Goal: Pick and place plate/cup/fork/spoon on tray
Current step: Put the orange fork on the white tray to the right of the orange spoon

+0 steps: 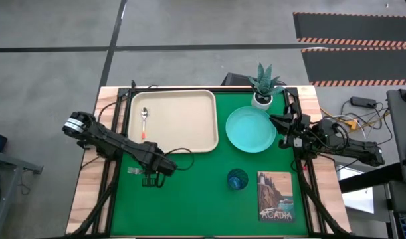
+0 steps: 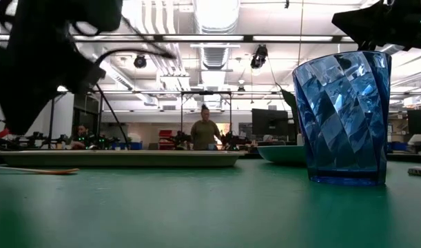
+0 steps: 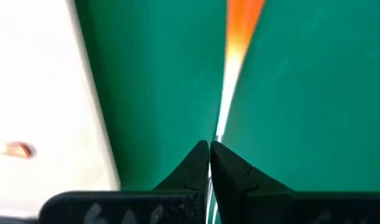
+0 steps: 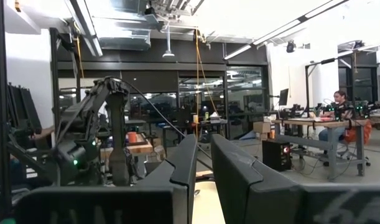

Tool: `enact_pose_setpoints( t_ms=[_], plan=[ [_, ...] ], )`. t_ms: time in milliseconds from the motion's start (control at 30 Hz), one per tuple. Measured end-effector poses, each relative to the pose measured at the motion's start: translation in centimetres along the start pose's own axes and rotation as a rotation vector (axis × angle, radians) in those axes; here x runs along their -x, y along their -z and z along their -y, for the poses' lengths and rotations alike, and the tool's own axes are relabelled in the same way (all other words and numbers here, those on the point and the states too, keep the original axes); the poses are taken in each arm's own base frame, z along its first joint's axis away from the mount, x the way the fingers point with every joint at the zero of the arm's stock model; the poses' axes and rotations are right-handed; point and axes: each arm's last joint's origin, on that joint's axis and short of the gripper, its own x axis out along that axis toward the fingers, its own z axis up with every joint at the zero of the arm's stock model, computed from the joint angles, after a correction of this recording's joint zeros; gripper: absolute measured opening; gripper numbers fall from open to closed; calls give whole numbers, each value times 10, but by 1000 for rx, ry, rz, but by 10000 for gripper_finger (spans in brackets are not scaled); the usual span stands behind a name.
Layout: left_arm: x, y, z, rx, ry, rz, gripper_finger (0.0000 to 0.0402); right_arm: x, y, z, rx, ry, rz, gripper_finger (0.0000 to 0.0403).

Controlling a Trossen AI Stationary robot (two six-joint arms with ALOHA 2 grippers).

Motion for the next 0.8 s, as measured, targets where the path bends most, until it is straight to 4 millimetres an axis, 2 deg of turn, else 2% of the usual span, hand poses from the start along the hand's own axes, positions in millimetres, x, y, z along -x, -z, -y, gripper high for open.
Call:
enact_pose_setpoints(
  t_ms=[167, 500, 633, 800],
  plan=[
    [-12, 6, -2, 45, -6, -38, 1, 0, 0, 0, -1, 0, -4, 43],
    [-13, 4, 1, 37, 14, -8, 4, 0, 1, 0, -2, 0, -8, 43],
    [-14, 4, 2, 31, 13, -8, 23, 0, 1, 0, -2, 0, -11, 43],
    [-16, 5, 3, 23, 11, -9, 65, 0, 1, 0, -2, 0, -11, 43]
  ],
)
